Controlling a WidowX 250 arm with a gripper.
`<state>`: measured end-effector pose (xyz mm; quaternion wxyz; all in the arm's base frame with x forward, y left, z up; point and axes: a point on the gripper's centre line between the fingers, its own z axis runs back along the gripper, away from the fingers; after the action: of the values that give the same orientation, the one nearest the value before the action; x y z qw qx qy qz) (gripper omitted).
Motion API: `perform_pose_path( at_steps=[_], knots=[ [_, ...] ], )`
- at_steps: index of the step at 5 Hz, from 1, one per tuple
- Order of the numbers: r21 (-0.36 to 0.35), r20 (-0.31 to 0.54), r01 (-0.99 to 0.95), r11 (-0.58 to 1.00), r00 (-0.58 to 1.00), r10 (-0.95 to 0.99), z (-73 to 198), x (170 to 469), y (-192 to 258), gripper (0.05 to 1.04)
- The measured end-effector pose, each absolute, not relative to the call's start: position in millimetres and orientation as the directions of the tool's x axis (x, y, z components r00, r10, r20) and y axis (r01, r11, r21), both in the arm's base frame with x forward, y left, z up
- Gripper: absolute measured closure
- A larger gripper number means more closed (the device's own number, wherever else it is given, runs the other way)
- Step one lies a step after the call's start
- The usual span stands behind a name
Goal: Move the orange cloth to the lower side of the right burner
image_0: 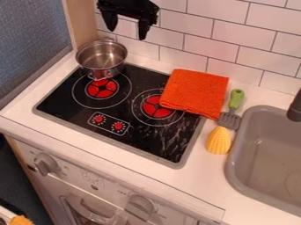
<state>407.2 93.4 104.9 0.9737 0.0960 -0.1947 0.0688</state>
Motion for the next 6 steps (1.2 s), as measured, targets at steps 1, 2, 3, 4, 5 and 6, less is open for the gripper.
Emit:
perform_pose_path(
  at_steps=[1,2,3,4,5,6],
  knots=[
    [0.157,0.356,-0.168,0.973,0.929,0.103,89,404,93,0.082],
    [0.147,0.356,-0.120,0.982,0.933,0.060,77,404,72,0.082],
    [0.134,0.353,-0.071,0.988,0.936,0.020,70,408,54,0.082],
    [0.130,0.374,0.000,0.992,0.926,-0.049,74,418,30,0.082],
    [0.087,0.373,0.079,0.993,0.922,-0.106,65,425,-1,0.082],
    [0.076,0.367,0.141,0.987,0.917,-0.159,60,429,-22,0.082]
  ],
)
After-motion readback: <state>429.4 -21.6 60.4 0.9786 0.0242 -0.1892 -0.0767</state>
